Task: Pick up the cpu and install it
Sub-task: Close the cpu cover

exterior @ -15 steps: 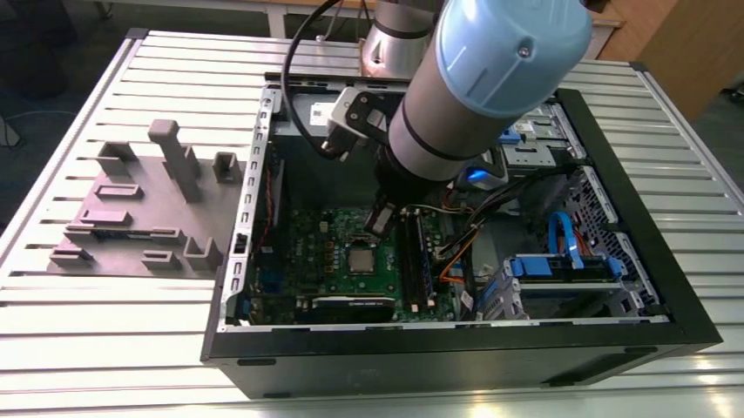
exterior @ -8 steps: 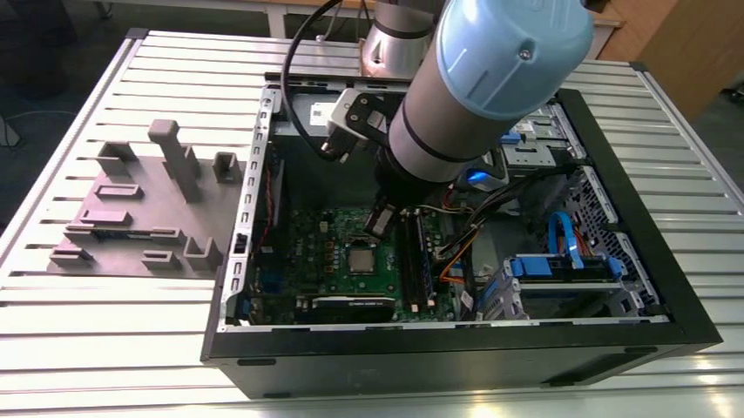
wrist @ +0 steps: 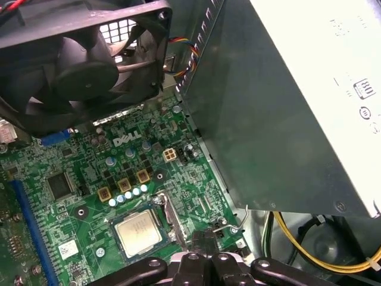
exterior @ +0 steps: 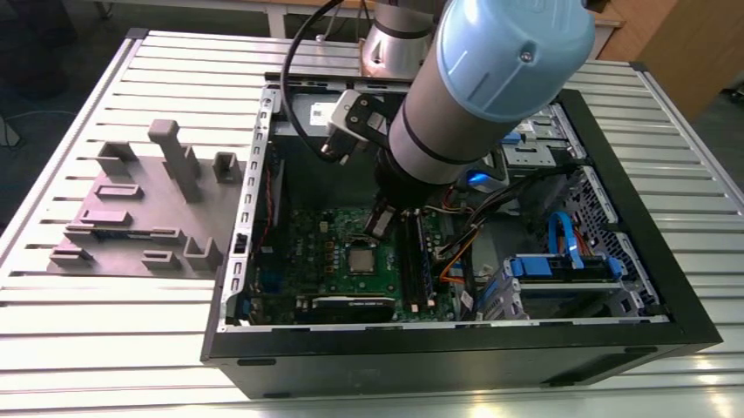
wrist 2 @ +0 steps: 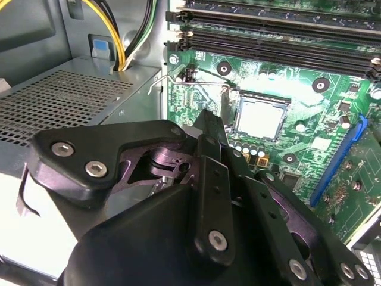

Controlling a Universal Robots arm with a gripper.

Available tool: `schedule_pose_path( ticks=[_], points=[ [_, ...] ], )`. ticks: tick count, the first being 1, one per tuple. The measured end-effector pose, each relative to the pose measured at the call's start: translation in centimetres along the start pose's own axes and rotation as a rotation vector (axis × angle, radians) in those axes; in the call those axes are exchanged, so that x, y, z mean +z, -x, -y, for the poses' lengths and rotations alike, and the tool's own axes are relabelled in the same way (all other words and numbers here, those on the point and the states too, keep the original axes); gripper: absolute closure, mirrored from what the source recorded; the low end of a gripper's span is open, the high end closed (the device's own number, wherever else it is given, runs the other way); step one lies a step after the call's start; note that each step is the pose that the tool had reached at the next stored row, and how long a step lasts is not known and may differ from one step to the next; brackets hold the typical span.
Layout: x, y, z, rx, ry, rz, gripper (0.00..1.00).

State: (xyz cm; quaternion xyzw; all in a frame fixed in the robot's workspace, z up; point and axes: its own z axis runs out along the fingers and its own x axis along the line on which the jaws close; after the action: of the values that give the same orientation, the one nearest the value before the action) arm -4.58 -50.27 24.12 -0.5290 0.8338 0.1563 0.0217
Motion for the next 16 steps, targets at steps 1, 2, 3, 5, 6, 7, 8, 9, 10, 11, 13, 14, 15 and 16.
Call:
schedule_pose_path(
  ticks=[1,2,3,5,6,7,8,9,10,11,13,14,15,16],
  points=[
    [-0.01,-0.02,0.01,0.000,-0.0001,-0.0002,0.89],
    [-0.02,-0.06,0.03,0.000,-0.0002,-0.0005,0.89],
    [-0.03,-0.08,0.04,0.000,-0.0004,-0.0008,0.89],
    [-0.04,-0.12,0.05,0.000,-0.0008,-0.0015,0.89],
    [-0.04,-0.14,0.06,0.000,-0.0009,-0.0019,0.89],
    [-0.05,-0.19,0.07,0.000,-0.0010,-0.0021,0.89],
    [-0.05,-0.27,0.04,0.000,-0.0010,-0.0021,0.89],
    [-0.05,-0.38,-0.02,0.000,-0.0009,-0.0024,0.89],
    [-0.05,-0.52,-0.14,-0.001,-0.0010,-0.0027,0.89],
    [-0.04,-0.70,-0.25,-0.001,-0.0008,-0.0027,0.89],
    [-0.04,-1.08,-0.46,-0.003,-0.0006,-0.0031,0.89],
    [-0.06,-1.23,-0.48,-0.004,-0.0002,-0.0035,0.89],
    [-0.09,-1.36,-0.50,-0.005,-0.0002,-0.0041,0.89],
    [-0.10,-1.45,-0.51,-0.006,-0.0009,-0.0063,0.89]
  ],
)
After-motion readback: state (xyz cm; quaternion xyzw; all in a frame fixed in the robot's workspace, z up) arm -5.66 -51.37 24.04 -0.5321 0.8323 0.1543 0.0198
